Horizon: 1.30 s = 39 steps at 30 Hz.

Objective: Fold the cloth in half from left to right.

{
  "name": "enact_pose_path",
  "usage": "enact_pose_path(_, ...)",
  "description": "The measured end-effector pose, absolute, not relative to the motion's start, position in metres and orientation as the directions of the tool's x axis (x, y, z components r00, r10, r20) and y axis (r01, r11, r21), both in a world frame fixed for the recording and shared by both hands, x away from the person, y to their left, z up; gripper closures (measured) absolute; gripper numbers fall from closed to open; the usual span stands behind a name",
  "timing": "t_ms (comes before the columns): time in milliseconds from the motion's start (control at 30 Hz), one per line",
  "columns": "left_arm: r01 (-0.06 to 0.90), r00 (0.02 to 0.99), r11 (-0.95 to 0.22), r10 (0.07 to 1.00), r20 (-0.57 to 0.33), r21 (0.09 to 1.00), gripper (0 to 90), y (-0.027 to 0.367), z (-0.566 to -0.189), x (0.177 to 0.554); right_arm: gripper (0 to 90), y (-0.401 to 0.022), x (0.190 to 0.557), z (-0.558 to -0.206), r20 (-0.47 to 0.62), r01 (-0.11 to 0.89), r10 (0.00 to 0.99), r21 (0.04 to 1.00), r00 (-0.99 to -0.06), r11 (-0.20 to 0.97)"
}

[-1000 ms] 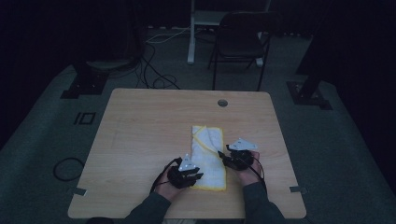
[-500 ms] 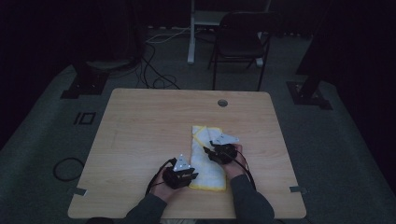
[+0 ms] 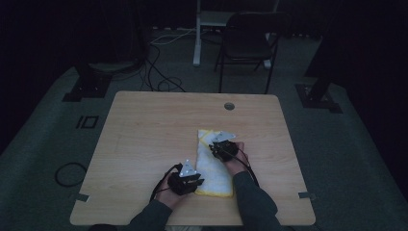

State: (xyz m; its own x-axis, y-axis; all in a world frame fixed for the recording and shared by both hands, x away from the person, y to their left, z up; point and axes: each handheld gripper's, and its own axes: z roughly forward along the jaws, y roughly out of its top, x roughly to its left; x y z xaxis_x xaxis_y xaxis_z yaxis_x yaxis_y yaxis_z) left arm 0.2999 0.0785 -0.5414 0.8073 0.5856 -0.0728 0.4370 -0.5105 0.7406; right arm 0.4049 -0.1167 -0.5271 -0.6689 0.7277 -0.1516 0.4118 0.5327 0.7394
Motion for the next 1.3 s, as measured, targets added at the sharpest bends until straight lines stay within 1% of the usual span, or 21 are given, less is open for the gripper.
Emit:
enact_pose_path(67, 0.437, 0.807, -0.510, 0.586, -0.073, 0.741, 72.5, 0.078, -0.542, 0.300, 86.2, -0.124, 0.408, -0.524, -0.139, 0.418, 0.741, 0.751, -0.657, 0.511)
enact_pose_path(100, 0.437, 0.807, -0.509, 0.587, -0.073, 0.741, 72.5, 0.078, -0.542, 0.300, 87.4, -0.126, 0.409, -0.523, -0.133, 0.422, 0.745, 0.754, -0.653, 0.504)
enact_pose_path(300, 0.438, 0.805, -0.509, 0.589, -0.072, 0.740, 72.6, 0.077, -0.542, 0.299, 88.0, -0.148, 0.416, -0.519, -0.079, 0.457, 0.786, 0.776, -0.613, 0.434)
enact_pose_path(733, 0.437, 0.802, -0.505, 0.593, -0.069, 0.744, 72.1, 0.078, -0.538, 0.306, 69.4, -0.180, 0.424, -0.509, -0.070, 0.484, 0.843, 0.793, -0.533, 0.371)
enact_pose_path(933, 0.434, 0.785, -0.490, 0.617, -0.051, 0.756, 71.7, 0.080, -0.530, 0.320, 65.4, -0.188, 0.425, -0.507, -0.055, 0.493, 0.859, 0.800, -0.509, 0.343)
enact_pose_path(1300, 0.438, 0.739, -0.449, 0.673, -0.027, 0.779, 71.7, 0.082, -0.513, 0.366, 60.7, -0.195, 0.426, -0.511, -0.031, 0.505, 0.860, 0.798, -0.509, 0.327)
